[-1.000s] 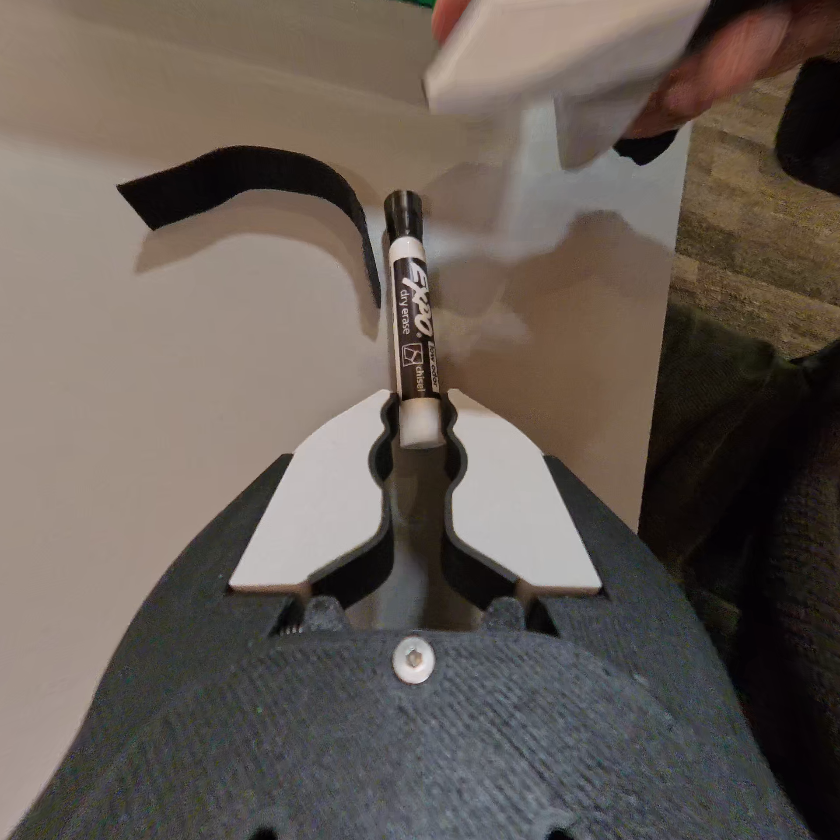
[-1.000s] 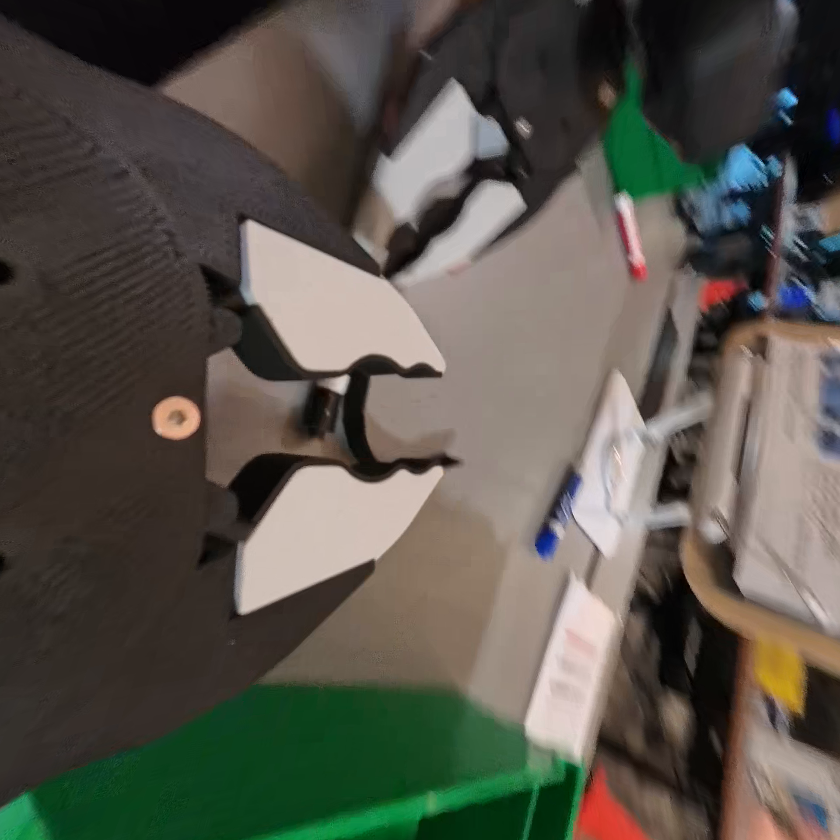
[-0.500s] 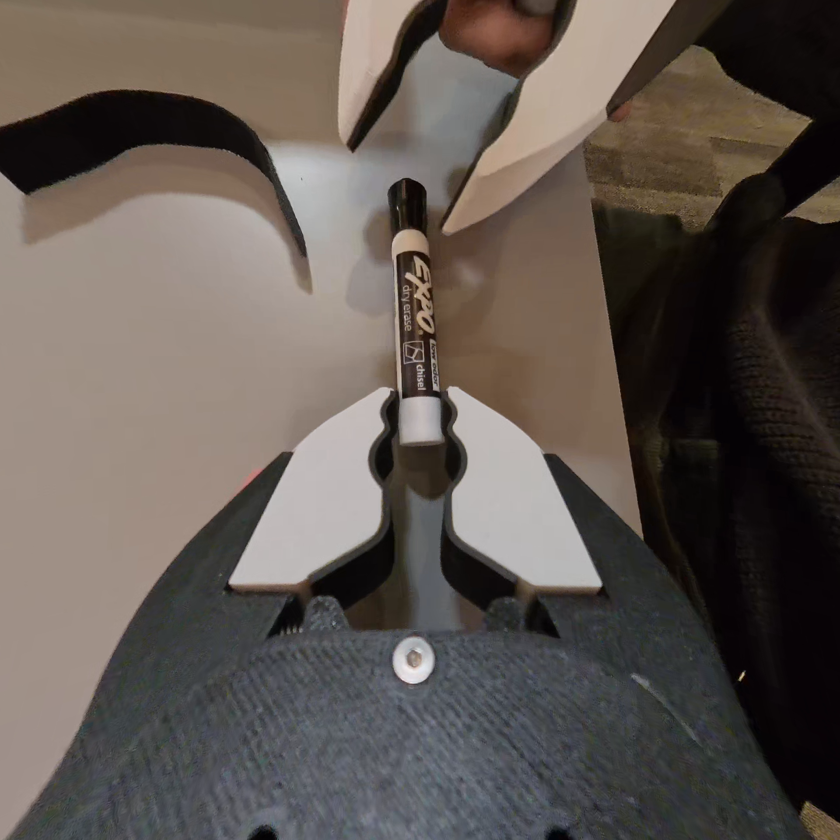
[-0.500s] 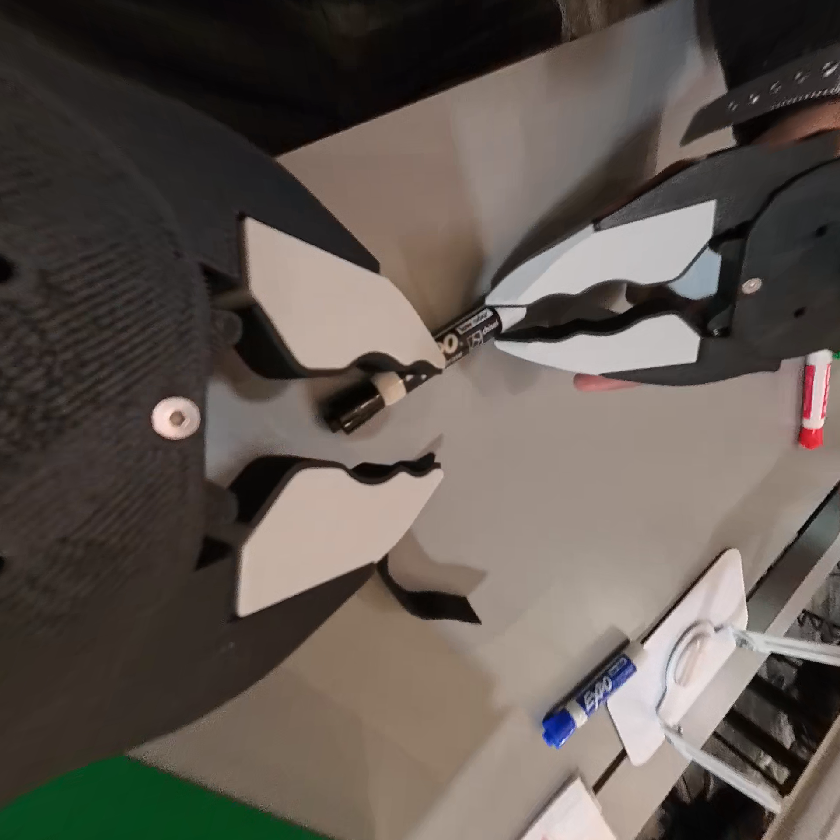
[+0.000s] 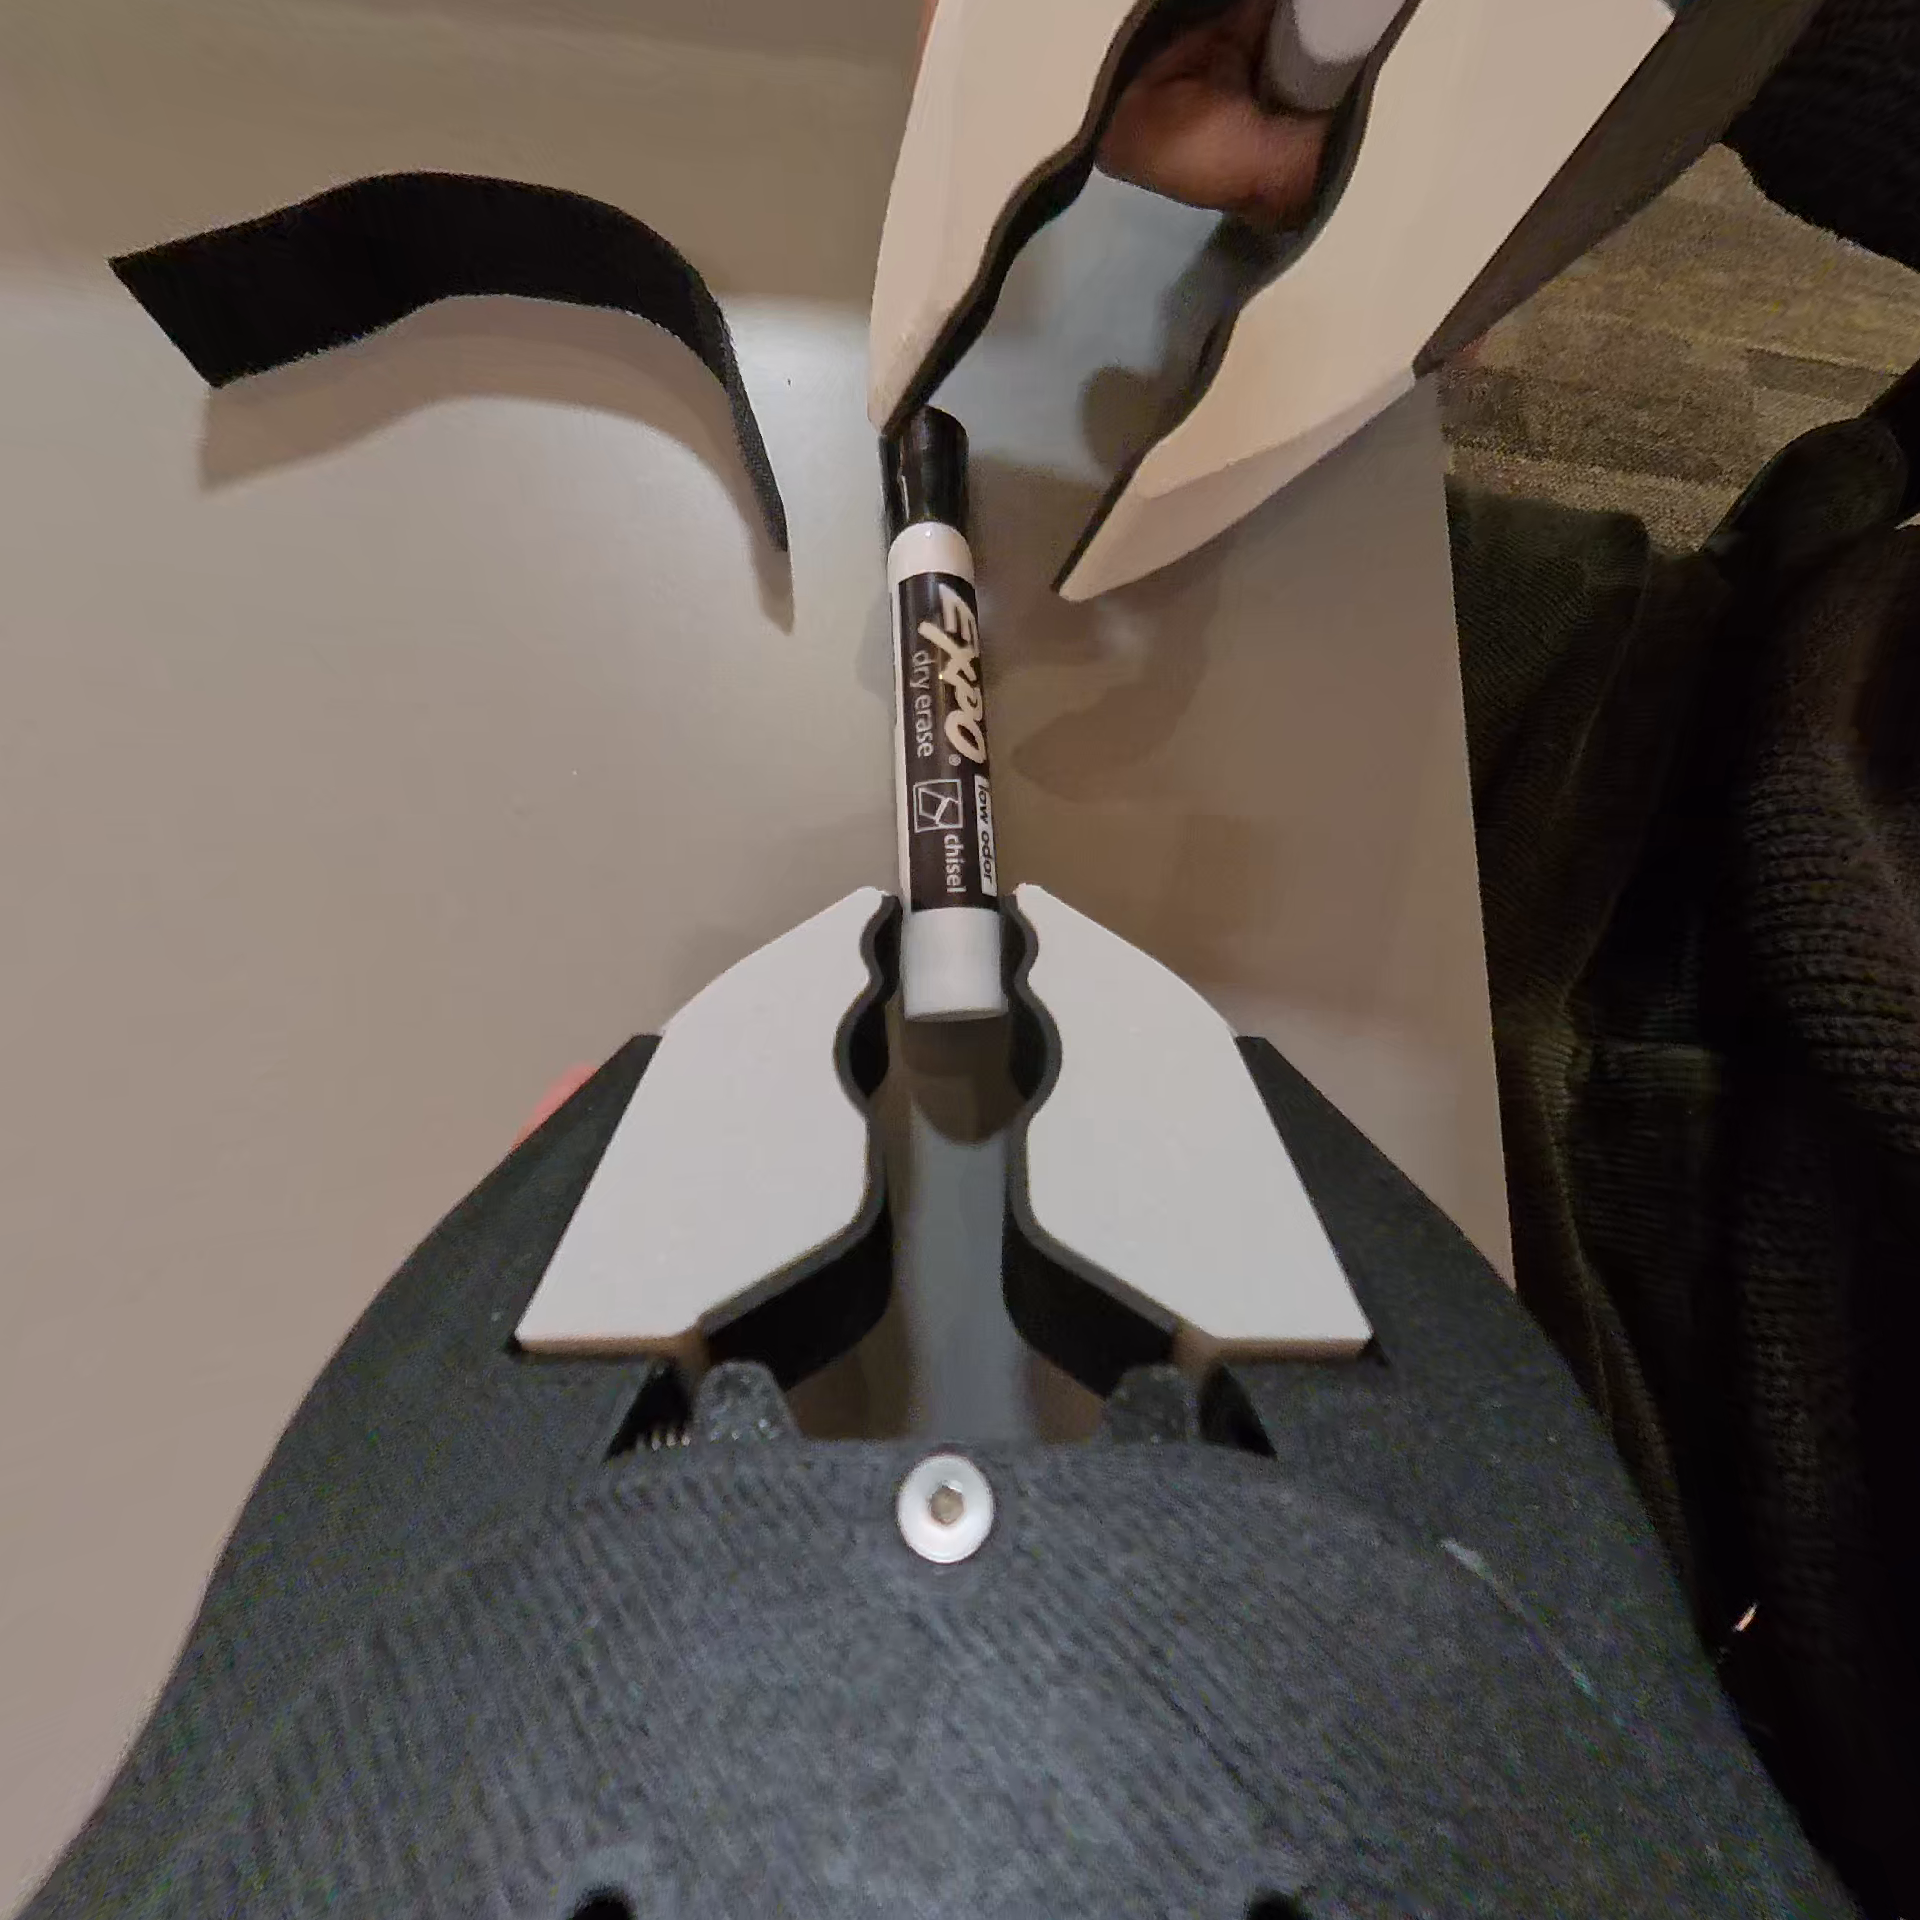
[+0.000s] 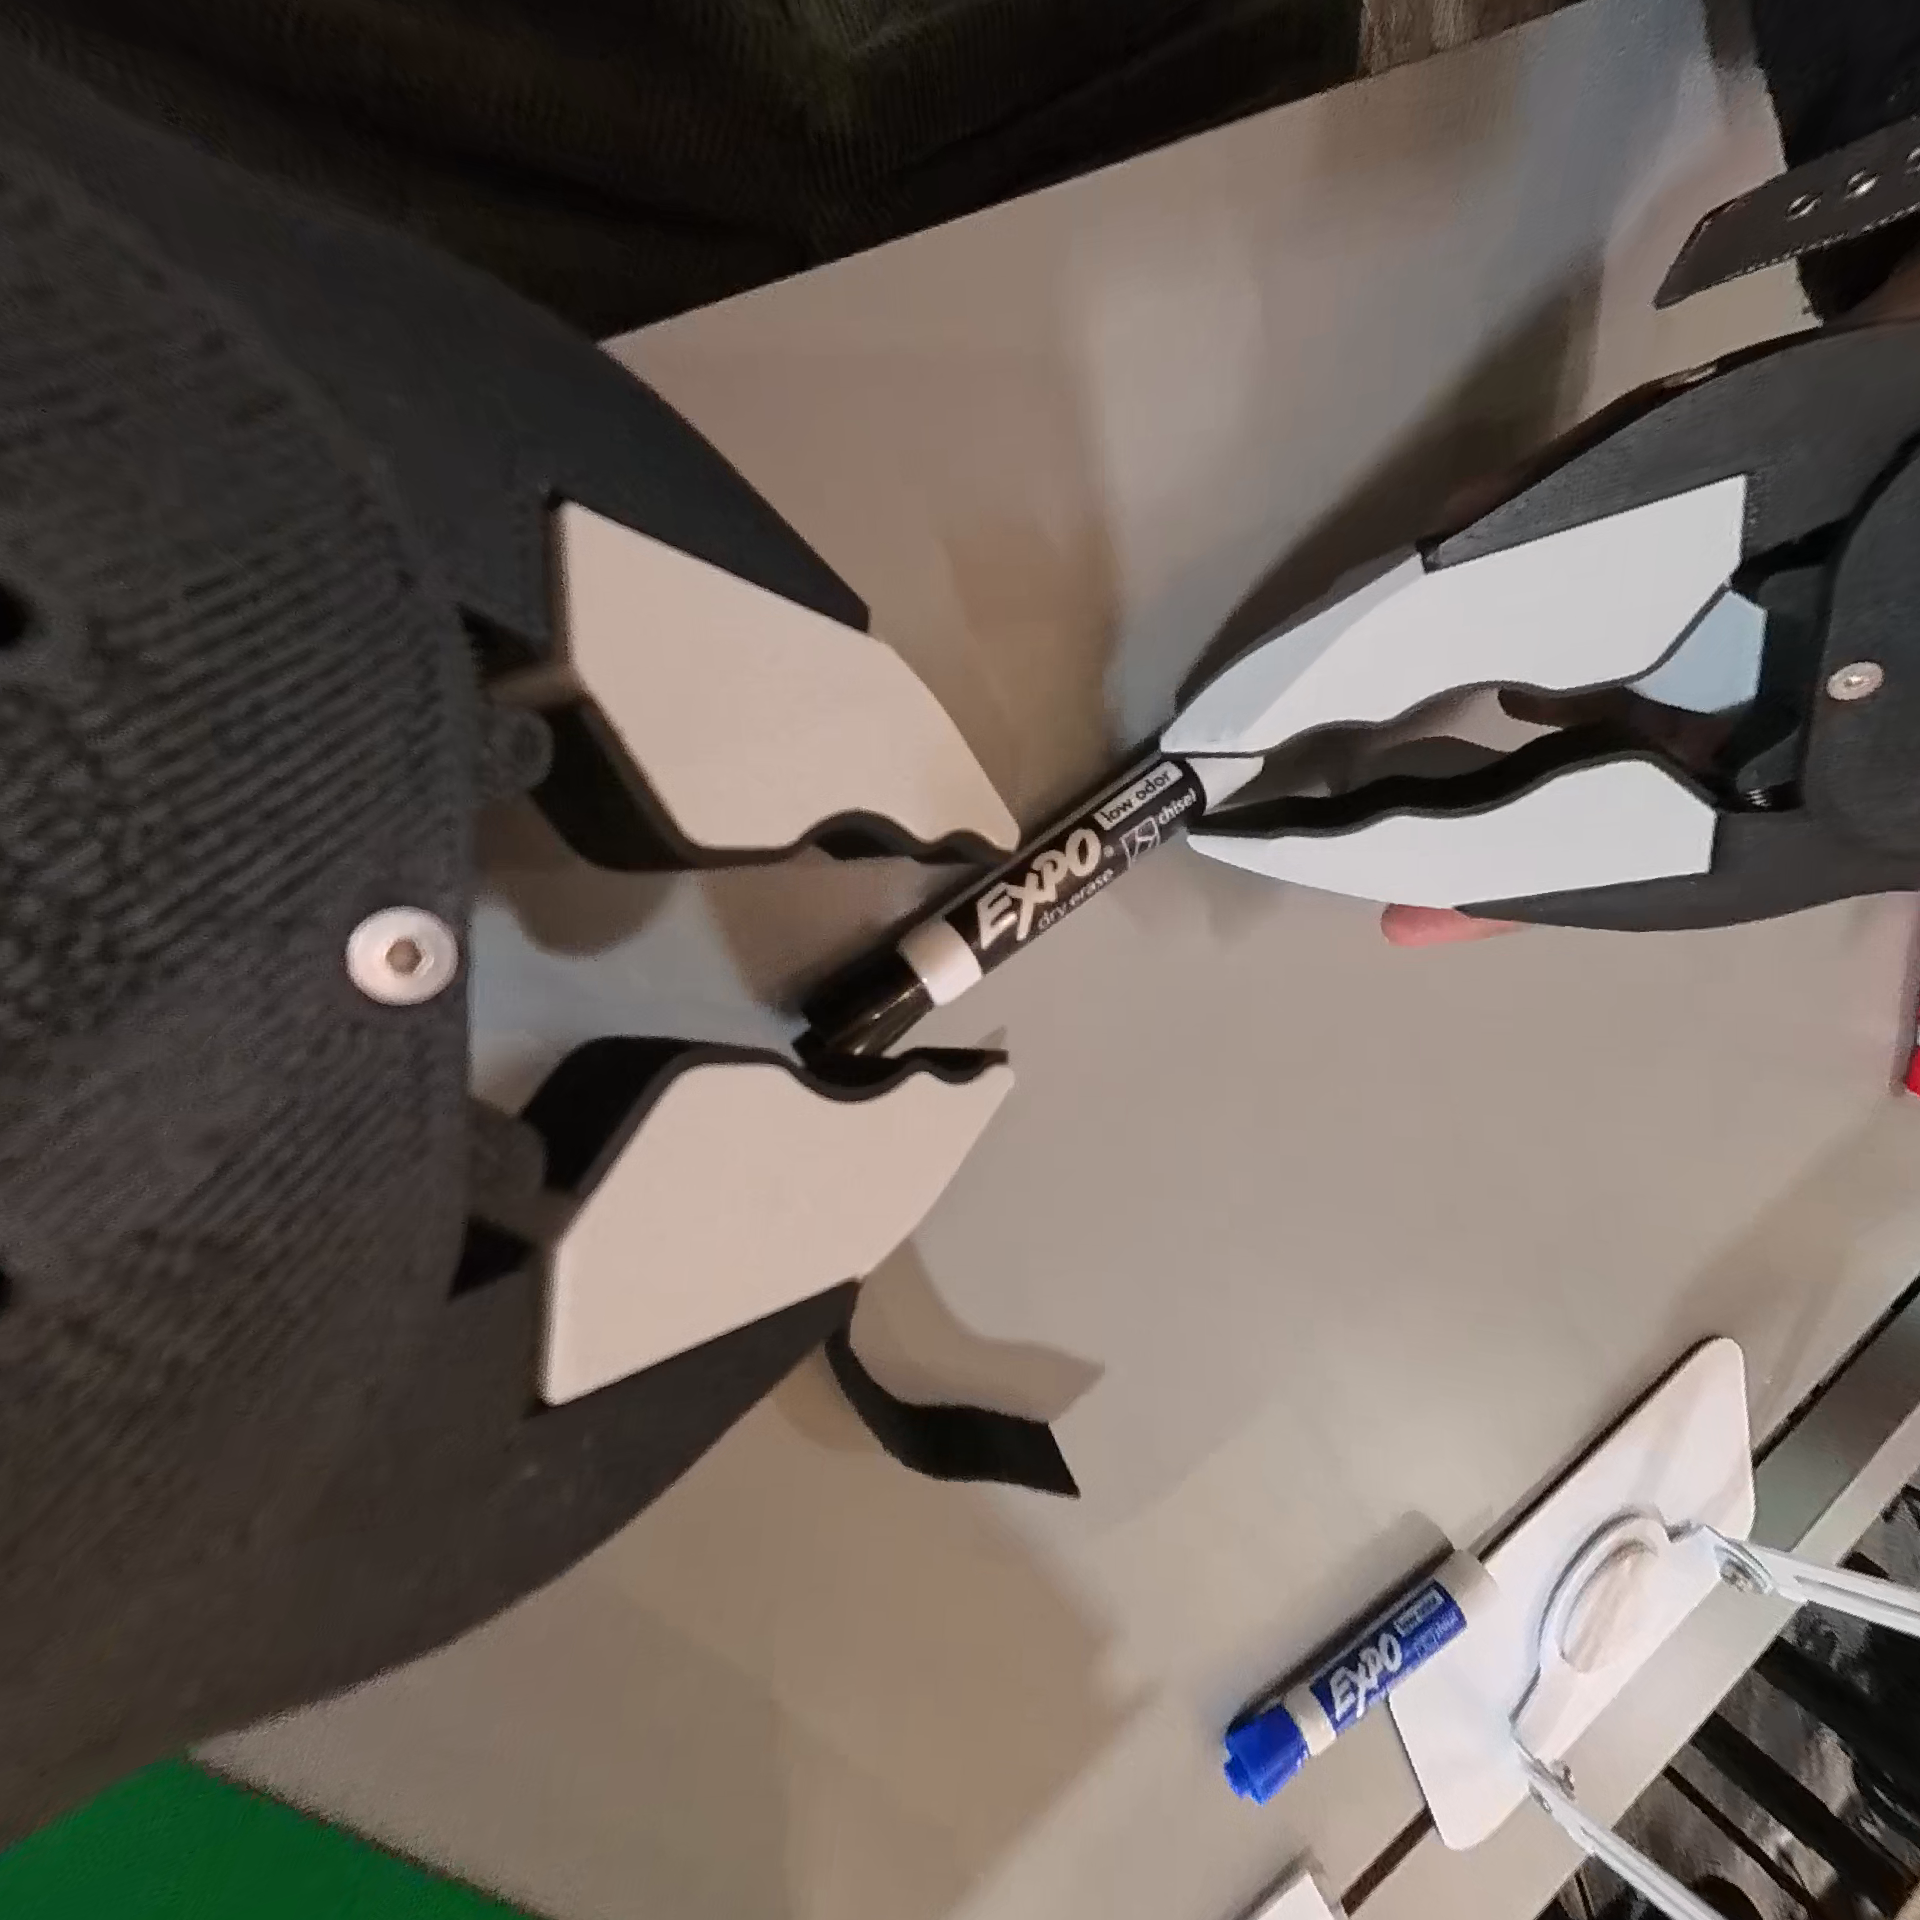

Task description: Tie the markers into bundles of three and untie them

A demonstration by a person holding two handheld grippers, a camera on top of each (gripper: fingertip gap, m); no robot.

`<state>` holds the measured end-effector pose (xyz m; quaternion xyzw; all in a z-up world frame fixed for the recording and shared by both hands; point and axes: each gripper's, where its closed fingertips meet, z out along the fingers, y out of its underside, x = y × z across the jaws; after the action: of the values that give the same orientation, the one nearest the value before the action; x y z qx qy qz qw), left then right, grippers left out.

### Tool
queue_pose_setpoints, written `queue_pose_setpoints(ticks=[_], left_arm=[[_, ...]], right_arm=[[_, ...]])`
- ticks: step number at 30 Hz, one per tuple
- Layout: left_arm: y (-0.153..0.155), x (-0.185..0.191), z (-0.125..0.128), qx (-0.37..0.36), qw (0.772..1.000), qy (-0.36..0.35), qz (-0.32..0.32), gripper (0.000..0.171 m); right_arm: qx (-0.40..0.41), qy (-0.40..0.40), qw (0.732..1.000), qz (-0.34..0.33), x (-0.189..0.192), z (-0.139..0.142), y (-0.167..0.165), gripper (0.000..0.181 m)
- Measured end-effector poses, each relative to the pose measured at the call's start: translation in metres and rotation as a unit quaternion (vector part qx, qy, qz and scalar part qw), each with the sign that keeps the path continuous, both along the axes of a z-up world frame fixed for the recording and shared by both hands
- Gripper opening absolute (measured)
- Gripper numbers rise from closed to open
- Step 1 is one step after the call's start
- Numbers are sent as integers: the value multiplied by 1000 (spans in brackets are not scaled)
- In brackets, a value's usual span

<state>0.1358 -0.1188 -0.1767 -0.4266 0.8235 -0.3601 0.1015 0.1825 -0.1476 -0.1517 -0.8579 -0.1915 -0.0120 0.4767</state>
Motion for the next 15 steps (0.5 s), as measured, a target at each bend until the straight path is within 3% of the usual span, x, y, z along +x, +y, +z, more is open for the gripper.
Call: queue_pose_setpoints(ticks=[6,15], left_arm=[[2,-4,-8,36,999,3,2,30],[4,-3,-8,33,999,-3,9,31]], right_arm=[[-1,4,1000,1,-3,-1,5,34],[-13,-5,1000,1,-3,-7,6,34]])
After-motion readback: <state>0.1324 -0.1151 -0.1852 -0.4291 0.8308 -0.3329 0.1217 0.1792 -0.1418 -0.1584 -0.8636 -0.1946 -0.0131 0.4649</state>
